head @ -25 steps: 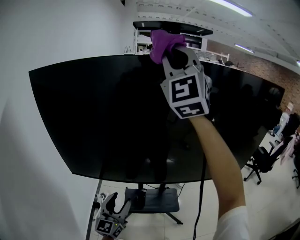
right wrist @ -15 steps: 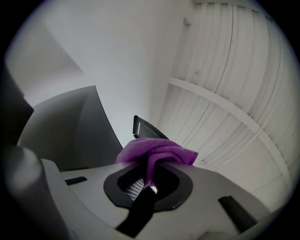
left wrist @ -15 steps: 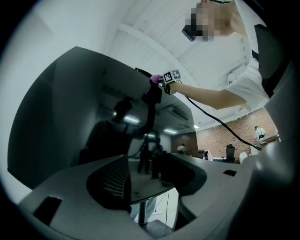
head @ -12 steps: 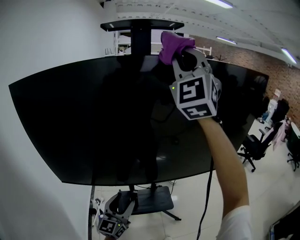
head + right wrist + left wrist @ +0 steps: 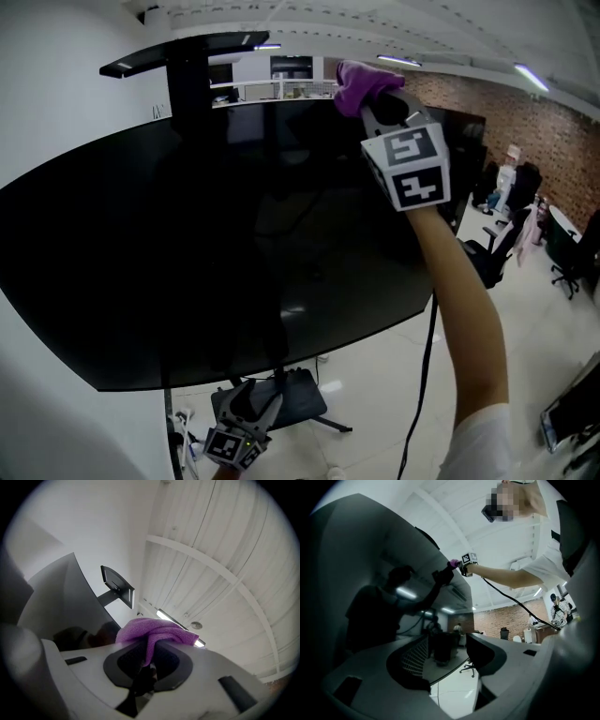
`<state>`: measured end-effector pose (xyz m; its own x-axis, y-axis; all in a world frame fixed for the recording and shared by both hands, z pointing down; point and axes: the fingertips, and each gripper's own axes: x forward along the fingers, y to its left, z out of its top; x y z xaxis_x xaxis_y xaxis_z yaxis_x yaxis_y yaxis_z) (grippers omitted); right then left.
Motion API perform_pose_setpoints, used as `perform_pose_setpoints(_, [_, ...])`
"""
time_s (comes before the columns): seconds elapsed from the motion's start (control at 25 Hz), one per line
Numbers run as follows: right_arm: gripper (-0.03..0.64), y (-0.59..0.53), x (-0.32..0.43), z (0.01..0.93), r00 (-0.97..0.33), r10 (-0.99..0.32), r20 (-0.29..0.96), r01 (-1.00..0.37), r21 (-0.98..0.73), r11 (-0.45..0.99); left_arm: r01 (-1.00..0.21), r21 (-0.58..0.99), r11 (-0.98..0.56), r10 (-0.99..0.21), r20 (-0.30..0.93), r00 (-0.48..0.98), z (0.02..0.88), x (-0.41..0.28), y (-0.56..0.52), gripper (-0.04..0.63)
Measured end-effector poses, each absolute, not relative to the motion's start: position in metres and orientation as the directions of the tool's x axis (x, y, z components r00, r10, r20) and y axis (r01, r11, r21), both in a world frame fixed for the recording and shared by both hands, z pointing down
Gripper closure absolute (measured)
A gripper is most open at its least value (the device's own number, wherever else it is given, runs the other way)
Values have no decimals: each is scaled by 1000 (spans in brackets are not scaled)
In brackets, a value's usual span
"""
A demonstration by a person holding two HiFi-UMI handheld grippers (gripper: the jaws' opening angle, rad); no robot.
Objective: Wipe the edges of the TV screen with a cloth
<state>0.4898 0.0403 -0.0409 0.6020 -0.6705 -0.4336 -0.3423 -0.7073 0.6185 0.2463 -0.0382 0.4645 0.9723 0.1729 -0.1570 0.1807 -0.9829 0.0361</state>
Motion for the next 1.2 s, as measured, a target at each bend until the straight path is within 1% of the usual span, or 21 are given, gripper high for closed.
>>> perform_pose_setpoints(0.12, [568, 61, 505, -45, 630, -647, -430, -292, 640, -710, 243, 9, -970, 238, -170, 956, 470, 272, -18, 364])
perform_pose_setpoints(0.48, [568, 138, 576, -46, 713, -546, -441, -166, 649, -742, 484, -21, -875, 480, -168, 861, 436, 349, 100, 364])
perform_pose_setpoints(0.64, [568, 168, 605, -47, 729, -527, -438, -170, 629, -758, 521, -73, -850, 526, -166, 834, 463, 378, 129, 364])
perform_pose_setpoints(0.76, [569, 191, 626, -43, 740, -523, -422, -172, 633, -755, 551, -44, -833, 550, -160, 819, 471, 393, 156, 364])
perform_pose_setpoints(0.92, [568, 221, 659, -43, 772, -480, -418, -147, 617, -773, 583, -32, -812, 579, -166, 798, 483, 420, 167, 364])
perform_pose_setpoints(1.04, [569, 256, 687, -47, 790, -468, -395, -183, 578, -796, 600, 6, -800, 591, -162, 790, 480, 434, 184, 364])
perform_pose_setpoints(1.2, [570, 311, 716, -40, 798, -489, -353, -308, 458, -834, 649, 89, -755, 632, -164, 757, 454, 442, 238, 364])
